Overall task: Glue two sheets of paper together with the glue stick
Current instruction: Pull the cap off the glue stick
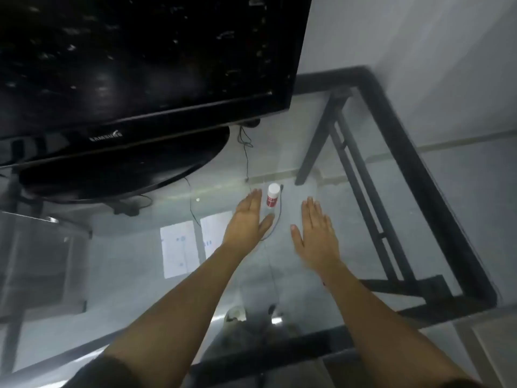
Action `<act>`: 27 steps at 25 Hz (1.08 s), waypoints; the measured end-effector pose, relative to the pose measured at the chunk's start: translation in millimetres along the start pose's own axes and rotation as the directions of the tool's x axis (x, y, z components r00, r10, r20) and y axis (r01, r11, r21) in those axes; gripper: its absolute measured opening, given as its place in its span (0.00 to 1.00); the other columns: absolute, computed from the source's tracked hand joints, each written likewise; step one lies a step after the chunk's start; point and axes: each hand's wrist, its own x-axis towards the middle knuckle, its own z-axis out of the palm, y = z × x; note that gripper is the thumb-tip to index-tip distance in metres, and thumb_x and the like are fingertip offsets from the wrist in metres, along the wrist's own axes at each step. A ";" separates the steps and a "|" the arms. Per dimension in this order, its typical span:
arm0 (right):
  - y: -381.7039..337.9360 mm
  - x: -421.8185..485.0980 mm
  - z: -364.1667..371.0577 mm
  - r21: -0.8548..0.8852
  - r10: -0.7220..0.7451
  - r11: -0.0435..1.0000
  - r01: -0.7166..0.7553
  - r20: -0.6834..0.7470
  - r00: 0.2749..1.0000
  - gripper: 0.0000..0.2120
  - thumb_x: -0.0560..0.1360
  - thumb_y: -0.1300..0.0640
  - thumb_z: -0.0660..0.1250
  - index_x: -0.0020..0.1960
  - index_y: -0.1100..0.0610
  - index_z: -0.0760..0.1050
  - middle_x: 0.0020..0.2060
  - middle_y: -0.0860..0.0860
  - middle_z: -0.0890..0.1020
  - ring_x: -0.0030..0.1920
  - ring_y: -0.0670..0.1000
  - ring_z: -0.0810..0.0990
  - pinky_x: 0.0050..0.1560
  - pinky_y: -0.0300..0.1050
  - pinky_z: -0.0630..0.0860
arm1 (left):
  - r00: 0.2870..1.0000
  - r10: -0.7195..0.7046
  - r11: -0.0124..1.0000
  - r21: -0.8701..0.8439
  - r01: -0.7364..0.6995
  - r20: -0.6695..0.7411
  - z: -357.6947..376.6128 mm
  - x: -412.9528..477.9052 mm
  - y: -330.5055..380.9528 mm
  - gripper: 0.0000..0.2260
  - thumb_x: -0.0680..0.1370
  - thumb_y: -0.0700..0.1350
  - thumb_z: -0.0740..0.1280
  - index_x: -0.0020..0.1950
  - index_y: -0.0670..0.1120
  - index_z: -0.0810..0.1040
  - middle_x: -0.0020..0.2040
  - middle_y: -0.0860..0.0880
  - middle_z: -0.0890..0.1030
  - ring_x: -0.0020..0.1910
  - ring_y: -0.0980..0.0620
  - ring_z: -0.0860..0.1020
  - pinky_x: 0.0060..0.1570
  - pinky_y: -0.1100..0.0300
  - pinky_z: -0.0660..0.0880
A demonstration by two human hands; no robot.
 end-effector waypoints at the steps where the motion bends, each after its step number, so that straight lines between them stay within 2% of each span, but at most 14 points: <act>1: 0.7 1.1 1.9 -0.024 0.005 1.000 -0.006 -0.032 0.999 0.30 0.79 0.45 0.47 0.75 0.58 0.45 0.76 0.54 0.49 0.75 0.51 0.44 0.71 0.47 0.40 | 0.999 -0.009 0.998 -0.064 0.006 -0.052 3.5 6.1 2.7 0.28 0.78 0.50 0.63 0.73 0.41 0.58 0.72 0.41 0.66 0.70 0.45 0.63 0.66 0.57 0.61; 3: 1.6 3.3 2.4 -0.051 0.007 0.999 -0.010 -0.063 0.998 0.30 0.79 0.44 0.46 0.75 0.58 0.45 0.76 0.53 0.49 0.74 0.49 0.43 0.71 0.47 0.40 | 0.991 -0.036 0.987 -0.157 0.016 -0.127 6.6 14.8 8.1 0.26 0.76 0.49 0.67 0.69 0.40 0.65 0.65 0.40 0.74 0.64 0.43 0.70 0.62 0.55 0.67; 5: 2.6 2.3 4.1 -0.068 -0.002 0.998 -0.002 -0.065 0.998 0.30 0.78 0.44 0.45 0.75 0.57 0.45 0.76 0.53 0.50 0.74 0.48 0.42 0.71 0.47 0.41 | 0.979 -0.040 0.981 -0.196 0.000 -0.201 9.2 21.9 13.1 0.19 0.74 0.47 0.69 0.61 0.39 0.73 0.55 0.40 0.79 0.53 0.43 0.76 0.51 0.60 0.71; 8: 3.3 2.0 4.0 -0.071 -0.015 0.997 0.010 -0.066 0.998 0.30 0.79 0.44 0.47 0.75 0.58 0.46 0.76 0.53 0.51 0.75 0.50 0.45 0.71 0.47 0.41 | 0.970 -0.050 0.972 -0.235 -0.008 -0.236 10.3 24.3 16.9 0.11 0.75 0.45 0.68 0.52 0.39 0.75 0.46 0.42 0.79 0.41 0.49 0.75 0.40 0.65 0.66; 11: 2.0 2.6 1.5 0.000 -0.017 1.000 0.017 -0.039 0.999 0.29 0.79 0.45 0.48 0.75 0.58 0.49 0.76 0.54 0.52 0.75 0.52 0.48 0.72 0.48 0.43 | 0.986 -0.042 0.933 -0.359 -0.018 -0.159 5.3 22.9 21.6 0.11 0.79 0.47 0.62 0.58 0.42 0.72 0.45 0.45 0.74 0.38 0.55 0.71 0.40 0.65 0.66; 13: 2.0 7.2 -8.8 0.153 -0.012 0.988 0.021 -0.058 0.998 0.26 0.79 0.46 0.52 0.73 0.58 0.57 0.74 0.55 0.59 0.74 0.54 0.55 0.73 0.50 0.51 | 0.994 -0.025 0.924 -0.382 -0.018 -0.107 -1.0 18.4 23.5 0.17 0.80 0.48 0.58 0.68 0.46 0.66 0.46 0.49 0.70 0.39 0.57 0.71 0.39 0.72 0.67; 15: 1.7 16.5 -25.3 0.358 0.075 0.933 -0.035 -0.098 0.992 0.21 0.79 0.49 0.56 0.68 0.58 0.67 0.68 0.54 0.70 0.69 0.54 0.66 0.68 0.46 0.62 | 0.995 -0.040 0.911 -0.412 0.001 -0.086 -5.1 12.1 20.7 0.19 0.80 0.49 0.59 0.69 0.47 0.63 0.47 0.51 0.70 0.38 0.57 0.71 0.37 0.77 0.68; 17: -3.3 27.7 -45.0 0.561 0.218 0.816 -0.139 -0.076 0.973 0.16 0.78 0.50 0.59 0.62 0.55 0.74 0.58 0.50 0.78 0.60 0.51 0.75 0.57 0.36 0.68 | 0.995 -0.076 0.882 -0.469 0.038 -0.061 -8.0 6.0 18.2 0.13 0.79 0.50 0.61 0.61 0.49 0.65 0.46 0.52 0.72 0.35 0.57 0.72 0.33 0.76 0.69; 18: -8.3 33.4 -55.3 0.657 0.262 0.732 -0.182 -0.024 0.965 0.15 0.78 0.48 0.59 0.59 0.53 0.75 0.54 0.47 0.79 0.55 0.49 0.78 0.53 0.33 0.69 | 0.996 -0.077 0.877 -0.479 0.044 -0.049 -8.6 4.0 17.1 0.10 0.78 0.50 0.61 0.57 0.50 0.65 0.44 0.52 0.73 0.34 0.57 0.71 0.31 0.75 0.69; 20: -20.0 42.6 -71.7 0.799 0.226 0.558 -0.225 0.115 0.967 0.12 0.75 0.42 0.61 0.54 0.45 0.76 0.51 0.44 0.80 0.49 0.44 0.80 0.52 0.36 0.73 | 0.998 -0.045 0.885 -0.465 0.024 -0.033 -8.7 2.1 14.9 0.08 0.78 0.51 0.61 0.54 0.50 0.65 0.41 0.55 0.72 0.32 0.58 0.70 0.30 0.73 0.68; 21: -25.2 46.2 -76.4 0.819 0.172 0.527 -0.227 0.159 0.972 0.10 0.74 0.41 0.62 0.52 0.42 0.76 0.51 0.44 0.80 0.48 0.43 0.80 0.53 0.39 0.74 | 0.999 -0.024 0.891 -0.454 0.008 -0.030 -8.8 1.8 14.3 0.08 0.78 0.51 0.61 0.53 0.50 0.65 0.40 0.55 0.72 0.32 0.58 0.70 0.29 0.73 0.68; 23: -33.9 51.7 -80.7 0.813 0.087 0.544 -0.208 0.192 0.978 0.06 0.73 0.44 0.66 0.49 0.42 0.76 0.49 0.44 0.81 0.50 0.44 0.80 0.53 0.40 0.74 | 1.000 0.007 0.900 -0.435 -0.017 -0.025 -9.8 2.6 13.9 0.07 0.78 0.51 0.61 0.53 0.51 0.65 0.39 0.56 0.72 0.31 0.58 0.71 0.29 0.73 0.68; 27: -36.8 62.8 -81.9 0.842 0.081 0.495 -0.213 0.200 0.976 0.03 0.73 0.50 0.68 0.46 0.43 0.77 0.45 0.40 0.81 0.49 0.41 0.79 0.50 0.34 0.72 | 0.999 0.014 0.909 -0.416 -0.027 -0.035 -12.2 3.6 10.0 0.08 0.78 0.51 0.60 0.53 0.51 0.64 0.39 0.56 0.71 0.31 0.57 0.70 0.29 0.73 0.68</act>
